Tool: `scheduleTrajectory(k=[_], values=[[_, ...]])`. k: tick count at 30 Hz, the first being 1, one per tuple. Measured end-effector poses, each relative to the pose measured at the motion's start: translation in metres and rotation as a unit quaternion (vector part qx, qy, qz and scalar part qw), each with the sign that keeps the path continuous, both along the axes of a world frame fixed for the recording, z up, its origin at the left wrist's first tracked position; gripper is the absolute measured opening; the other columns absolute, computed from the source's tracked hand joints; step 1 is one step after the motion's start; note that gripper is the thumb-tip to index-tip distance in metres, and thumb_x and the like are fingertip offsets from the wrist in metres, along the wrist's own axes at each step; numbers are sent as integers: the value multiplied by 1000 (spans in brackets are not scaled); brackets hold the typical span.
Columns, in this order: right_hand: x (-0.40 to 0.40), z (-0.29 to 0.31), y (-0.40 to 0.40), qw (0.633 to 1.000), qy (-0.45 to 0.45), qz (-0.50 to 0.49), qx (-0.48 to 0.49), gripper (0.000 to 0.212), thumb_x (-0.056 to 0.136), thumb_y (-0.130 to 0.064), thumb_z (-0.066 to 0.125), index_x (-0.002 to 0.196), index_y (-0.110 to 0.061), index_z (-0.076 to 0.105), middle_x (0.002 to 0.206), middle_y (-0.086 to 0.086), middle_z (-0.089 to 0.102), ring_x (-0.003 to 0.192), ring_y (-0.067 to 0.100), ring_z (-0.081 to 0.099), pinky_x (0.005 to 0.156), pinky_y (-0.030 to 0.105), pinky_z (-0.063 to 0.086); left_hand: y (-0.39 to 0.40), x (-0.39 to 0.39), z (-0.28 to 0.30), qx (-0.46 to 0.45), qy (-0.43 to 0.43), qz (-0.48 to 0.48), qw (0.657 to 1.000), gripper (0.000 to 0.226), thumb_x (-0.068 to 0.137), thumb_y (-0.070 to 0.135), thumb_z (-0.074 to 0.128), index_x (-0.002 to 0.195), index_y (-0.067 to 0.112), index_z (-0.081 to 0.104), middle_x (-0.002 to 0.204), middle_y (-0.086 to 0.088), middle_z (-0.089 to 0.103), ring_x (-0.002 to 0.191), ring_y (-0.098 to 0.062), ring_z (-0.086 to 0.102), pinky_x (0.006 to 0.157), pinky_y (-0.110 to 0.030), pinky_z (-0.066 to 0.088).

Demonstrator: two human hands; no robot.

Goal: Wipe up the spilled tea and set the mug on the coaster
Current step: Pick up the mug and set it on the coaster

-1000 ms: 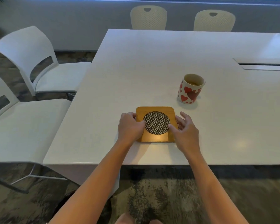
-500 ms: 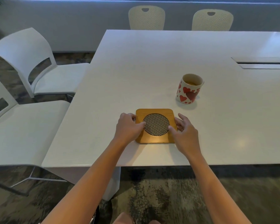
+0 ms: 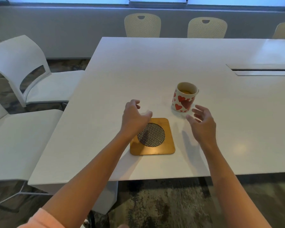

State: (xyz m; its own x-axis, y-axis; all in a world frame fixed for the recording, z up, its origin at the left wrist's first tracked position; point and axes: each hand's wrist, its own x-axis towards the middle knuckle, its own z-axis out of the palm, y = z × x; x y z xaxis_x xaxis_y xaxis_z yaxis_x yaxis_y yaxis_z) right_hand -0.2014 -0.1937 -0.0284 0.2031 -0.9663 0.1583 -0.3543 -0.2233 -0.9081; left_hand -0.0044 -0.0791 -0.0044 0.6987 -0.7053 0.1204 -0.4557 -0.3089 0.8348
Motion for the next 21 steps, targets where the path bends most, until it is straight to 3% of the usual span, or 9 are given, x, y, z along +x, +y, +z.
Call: scheduleTrajectory(k=[5,11,18,21], values=[[0,-2,-51,998,-20,-22,52,54,92,-35,70,139,-21,48,138,3,61,108,15,58,86,29,49,-50,-14,-2,-3,5,-98,995,78,75,38,84,138,12,47,127,-4,54,109,-13,54,80,-18,47],[10,-1,-102,989,-68,18,129,60,97,-46,59,145,-16,41,146,11,52,126,30,56,104,48,51,-108,-19,-9,16,35,-148,988,106,60,48,91,145,13,39,144,-7,48,130,-20,47,94,-25,42],[22,-6,-124,968,-150,79,187,60,102,-50,46,146,-10,37,146,14,49,133,31,51,109,42,46,-145,-30,-19,9,86,-174,981,122,56,44,94,152,14,26,144,-6,48,131,-21,47,93,-26,43],[27,-6,-127,957,-180,100,206,57,104,-48,41,143,-6,41,138,16,55,127,30,56,106,44,49,-151,-36,-23,-12,90,-183,979,111,54,39,96,144,16,36,131,-3,55,122,-20,53,94,-29,52]])
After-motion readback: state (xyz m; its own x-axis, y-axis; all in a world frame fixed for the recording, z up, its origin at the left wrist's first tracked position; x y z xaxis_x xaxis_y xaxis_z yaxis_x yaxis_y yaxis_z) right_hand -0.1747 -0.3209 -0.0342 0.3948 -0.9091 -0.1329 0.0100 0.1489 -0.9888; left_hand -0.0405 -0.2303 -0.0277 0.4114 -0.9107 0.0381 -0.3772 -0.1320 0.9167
